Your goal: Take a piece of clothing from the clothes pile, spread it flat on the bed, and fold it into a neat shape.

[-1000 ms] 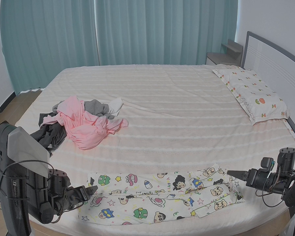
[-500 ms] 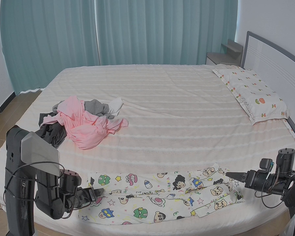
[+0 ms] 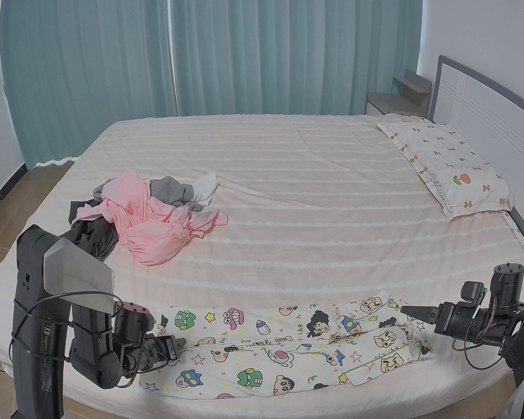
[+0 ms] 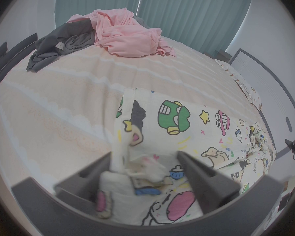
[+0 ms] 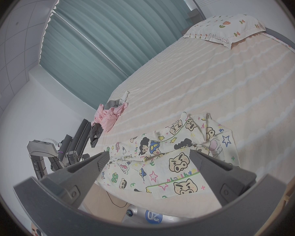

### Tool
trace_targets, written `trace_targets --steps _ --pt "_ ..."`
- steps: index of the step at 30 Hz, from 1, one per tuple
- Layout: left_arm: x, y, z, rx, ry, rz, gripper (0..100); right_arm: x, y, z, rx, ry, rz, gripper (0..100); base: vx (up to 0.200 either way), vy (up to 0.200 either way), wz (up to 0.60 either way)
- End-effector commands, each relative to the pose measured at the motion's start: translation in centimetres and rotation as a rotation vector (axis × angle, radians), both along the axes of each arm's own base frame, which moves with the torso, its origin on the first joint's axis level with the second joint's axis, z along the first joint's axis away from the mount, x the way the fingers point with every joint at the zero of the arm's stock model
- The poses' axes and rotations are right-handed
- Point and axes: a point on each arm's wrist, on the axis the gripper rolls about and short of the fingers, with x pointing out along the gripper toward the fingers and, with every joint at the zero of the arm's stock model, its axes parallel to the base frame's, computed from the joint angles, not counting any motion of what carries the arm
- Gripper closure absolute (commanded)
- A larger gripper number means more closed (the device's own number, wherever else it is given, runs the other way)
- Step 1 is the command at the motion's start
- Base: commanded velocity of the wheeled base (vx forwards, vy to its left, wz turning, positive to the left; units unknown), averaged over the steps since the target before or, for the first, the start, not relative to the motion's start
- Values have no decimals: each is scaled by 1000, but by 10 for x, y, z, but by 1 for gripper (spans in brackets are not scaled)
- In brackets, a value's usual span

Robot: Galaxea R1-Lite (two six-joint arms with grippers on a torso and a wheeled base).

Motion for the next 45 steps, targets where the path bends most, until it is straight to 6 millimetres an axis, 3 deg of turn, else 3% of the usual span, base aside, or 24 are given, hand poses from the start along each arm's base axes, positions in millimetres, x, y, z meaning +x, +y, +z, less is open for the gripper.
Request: trace_targets --steps 1,14,24,38,41,43,45 --pt "-1 0 0 0 1 0 100 -4 0 -3 -2 21 1 0 0 0 0" --pt "2 4 11 -8 -35 21 100 -4 0 -2 -1 18 1 0 0 0 0" --pt "0 24 23 11 -51 69 100 -4 -1 -2 -1 18 -1 0 0 0 0" --pt "6 77 53 49 -159 194 100 -4 -1 -2 -1 18 -1 0 0 0 0" --pt "3 101 63 32 -150 214 100 -4 -1 -2 -1 18 -1 0 0 0 0" --pt "2 105 64 30 -146 218 100 -4 -1 -2 -1 18 -1 0 0 0 0" --pt "0 131 76 10 -157 279 100 -4 -1 -2 0 20 -1 0 0 0 0"
